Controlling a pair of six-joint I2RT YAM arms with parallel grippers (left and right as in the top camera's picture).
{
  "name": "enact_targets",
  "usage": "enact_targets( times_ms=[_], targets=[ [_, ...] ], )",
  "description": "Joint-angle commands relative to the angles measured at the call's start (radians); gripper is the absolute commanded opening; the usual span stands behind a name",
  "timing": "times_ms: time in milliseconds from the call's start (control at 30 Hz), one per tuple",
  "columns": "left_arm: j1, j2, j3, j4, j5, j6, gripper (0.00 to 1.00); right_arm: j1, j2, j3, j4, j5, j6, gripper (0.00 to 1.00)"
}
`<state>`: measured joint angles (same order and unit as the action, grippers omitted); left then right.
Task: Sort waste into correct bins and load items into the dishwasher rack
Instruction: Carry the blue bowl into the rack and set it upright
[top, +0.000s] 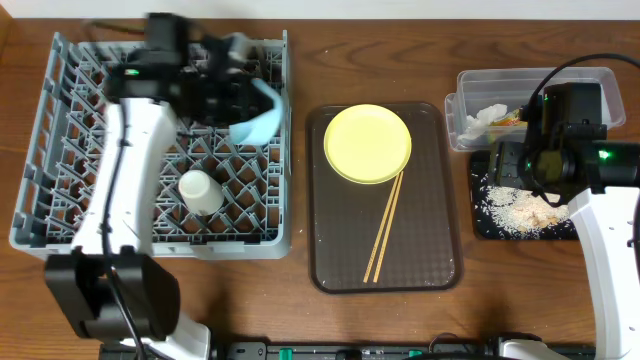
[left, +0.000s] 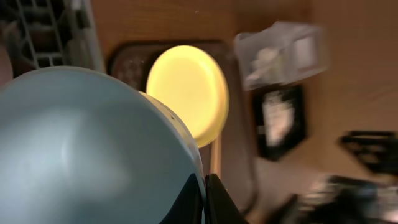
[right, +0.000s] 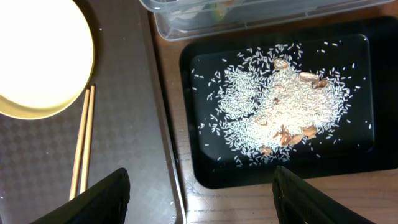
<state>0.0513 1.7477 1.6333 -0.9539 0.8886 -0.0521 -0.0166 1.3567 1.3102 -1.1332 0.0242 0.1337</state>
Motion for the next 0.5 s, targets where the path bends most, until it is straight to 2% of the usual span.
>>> enact_targets(
  times_ms=[0,233,467],
  targets=[
    [0.096,0.047,0.005,-0.027,0.257,0.003,0.06,-0.006,-0.003,0.018,-0.001,0.013,0.000,0.72],
    [0.209,0.145,-0.018,-0.080,0.460,0.002,0.06,-0.006,-0.003,0.018,0.000,0.013,0.000,0.72],
    [0.249,0.240,-0.036,-0.149,0.464,0.002,0.06,-0.006,-0.003,0.018,-0.002,0.013,0.000,0.71]
  ],
)
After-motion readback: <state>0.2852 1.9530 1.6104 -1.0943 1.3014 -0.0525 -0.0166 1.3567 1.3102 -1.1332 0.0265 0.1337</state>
